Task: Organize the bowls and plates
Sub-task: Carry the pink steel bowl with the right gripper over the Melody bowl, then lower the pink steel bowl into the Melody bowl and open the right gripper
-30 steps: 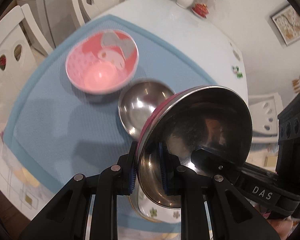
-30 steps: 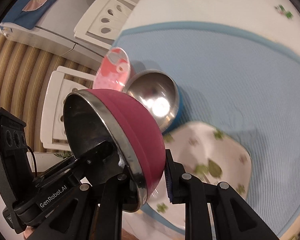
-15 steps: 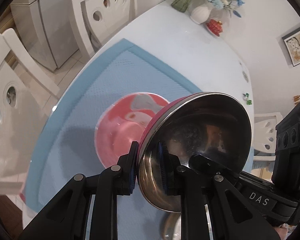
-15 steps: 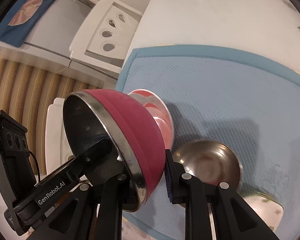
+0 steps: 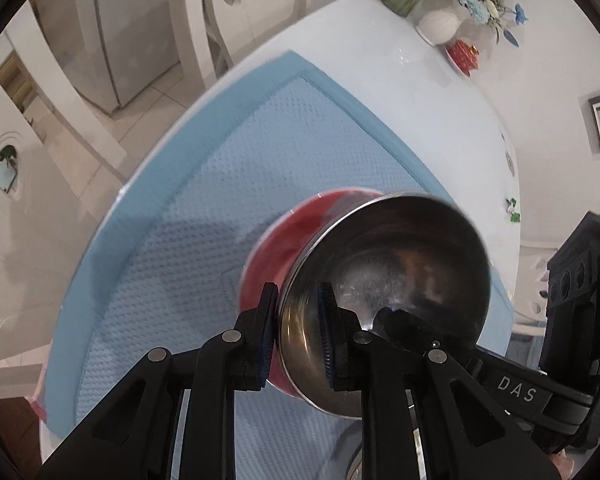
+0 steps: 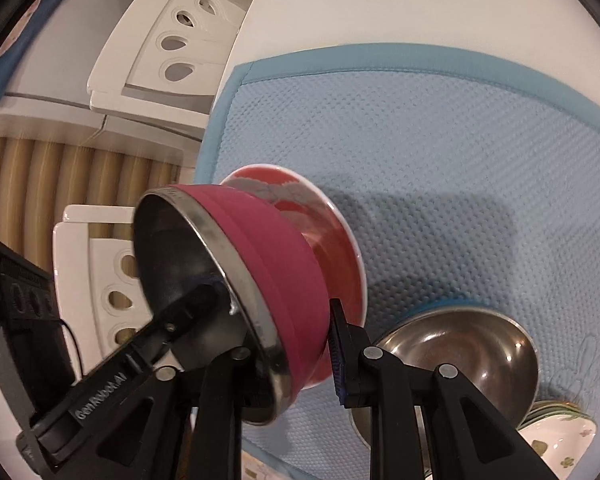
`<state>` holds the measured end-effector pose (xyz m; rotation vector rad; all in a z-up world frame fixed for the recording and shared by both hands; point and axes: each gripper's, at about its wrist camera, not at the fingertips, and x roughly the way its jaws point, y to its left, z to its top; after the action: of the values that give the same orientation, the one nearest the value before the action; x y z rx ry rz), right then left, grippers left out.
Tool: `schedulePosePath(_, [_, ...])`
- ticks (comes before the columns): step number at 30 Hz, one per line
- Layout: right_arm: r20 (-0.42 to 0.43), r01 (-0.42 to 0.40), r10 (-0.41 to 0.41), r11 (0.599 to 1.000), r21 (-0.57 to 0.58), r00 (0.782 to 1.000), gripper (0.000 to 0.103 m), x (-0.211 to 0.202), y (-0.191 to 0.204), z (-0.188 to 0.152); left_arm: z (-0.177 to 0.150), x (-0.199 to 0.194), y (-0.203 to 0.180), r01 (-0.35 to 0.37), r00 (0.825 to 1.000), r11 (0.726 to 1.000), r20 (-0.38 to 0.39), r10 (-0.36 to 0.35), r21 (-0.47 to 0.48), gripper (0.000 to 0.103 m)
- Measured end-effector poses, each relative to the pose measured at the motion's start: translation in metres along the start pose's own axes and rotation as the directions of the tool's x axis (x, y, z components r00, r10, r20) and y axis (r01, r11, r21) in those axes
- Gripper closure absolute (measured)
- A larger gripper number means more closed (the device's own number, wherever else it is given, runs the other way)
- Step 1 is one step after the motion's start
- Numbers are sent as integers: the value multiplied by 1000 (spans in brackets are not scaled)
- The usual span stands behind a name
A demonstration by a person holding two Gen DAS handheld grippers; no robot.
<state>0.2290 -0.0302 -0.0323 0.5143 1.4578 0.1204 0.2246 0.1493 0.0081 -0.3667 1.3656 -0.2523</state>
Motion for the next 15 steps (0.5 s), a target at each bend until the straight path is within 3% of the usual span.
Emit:
schedulePosePath(7, [-6, -15, 15, 1000, 8, 1000, 60, 0, -2, 3, -4, 1, 14, 9, 1000, 999, 1, -9, -52, 86])
schedulePosePath(15, [31, 86, -84, 995, -49, 996, 60, -19, 0, 0, -7, -16, 22, 6, 999, 998, 48, -3, -69, 85])
